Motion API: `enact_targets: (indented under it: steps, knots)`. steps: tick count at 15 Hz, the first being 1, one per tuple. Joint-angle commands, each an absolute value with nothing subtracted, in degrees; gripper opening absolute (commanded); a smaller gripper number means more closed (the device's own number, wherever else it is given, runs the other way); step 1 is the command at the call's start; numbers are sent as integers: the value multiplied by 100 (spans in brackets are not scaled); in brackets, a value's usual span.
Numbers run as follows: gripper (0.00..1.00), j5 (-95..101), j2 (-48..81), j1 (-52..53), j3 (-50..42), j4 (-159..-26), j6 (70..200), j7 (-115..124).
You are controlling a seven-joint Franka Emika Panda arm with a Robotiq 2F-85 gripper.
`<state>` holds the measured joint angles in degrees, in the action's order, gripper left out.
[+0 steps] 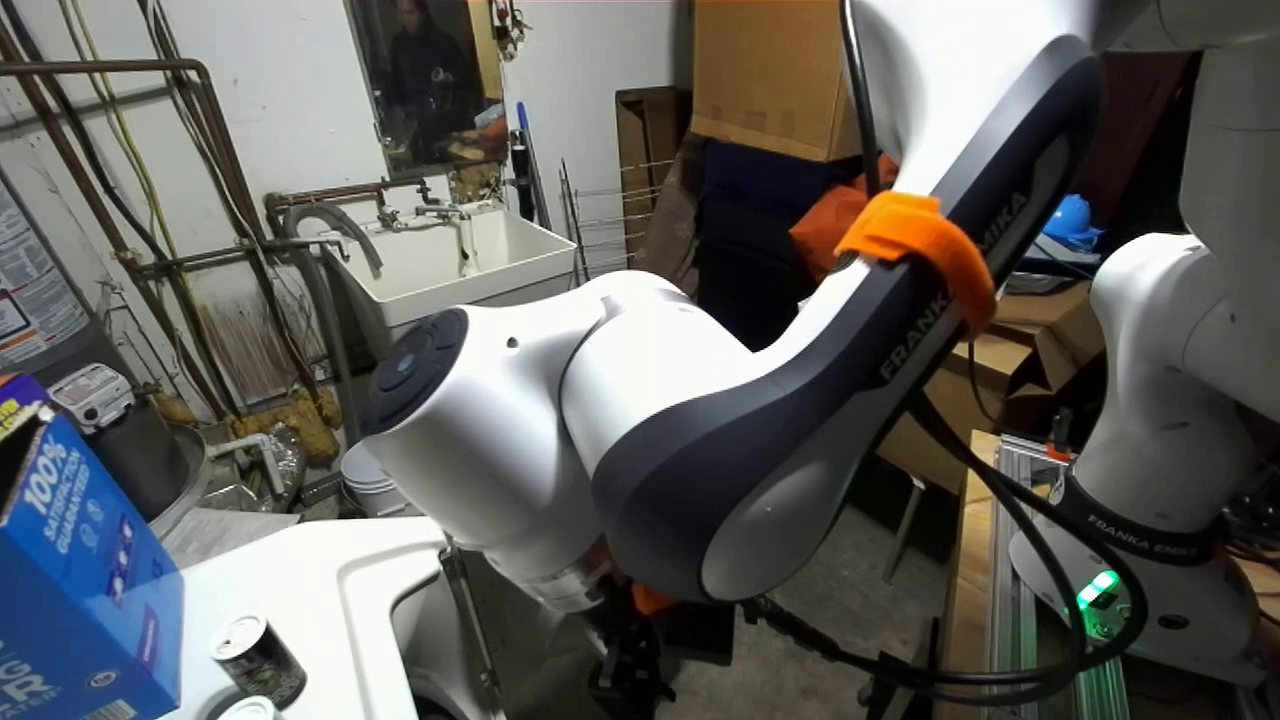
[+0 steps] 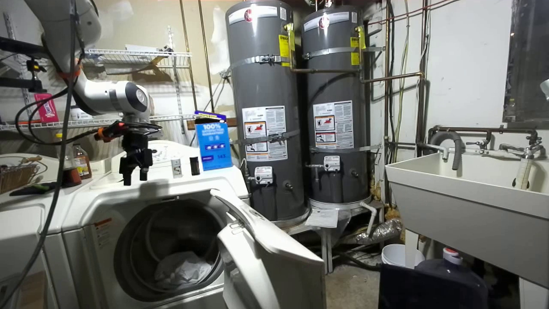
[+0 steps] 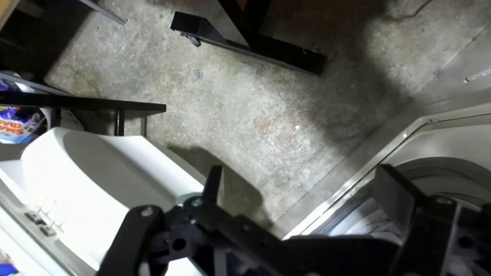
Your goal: Open the washing machine on the right
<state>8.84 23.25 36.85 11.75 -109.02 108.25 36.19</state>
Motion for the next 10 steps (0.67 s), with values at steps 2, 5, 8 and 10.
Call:
enact_targets:
  steps: [2,5,8,10]
  knots:
    - [100,692,2136,3375,1055,-11520,10559,4305]
    - [100,665,1799,2994,955,-12300,10604,4757]
    - [100,533,1402,2545,922,-13003,10600,5168]
    - [100,353,1101,2251,898,-13429,10654,5379]
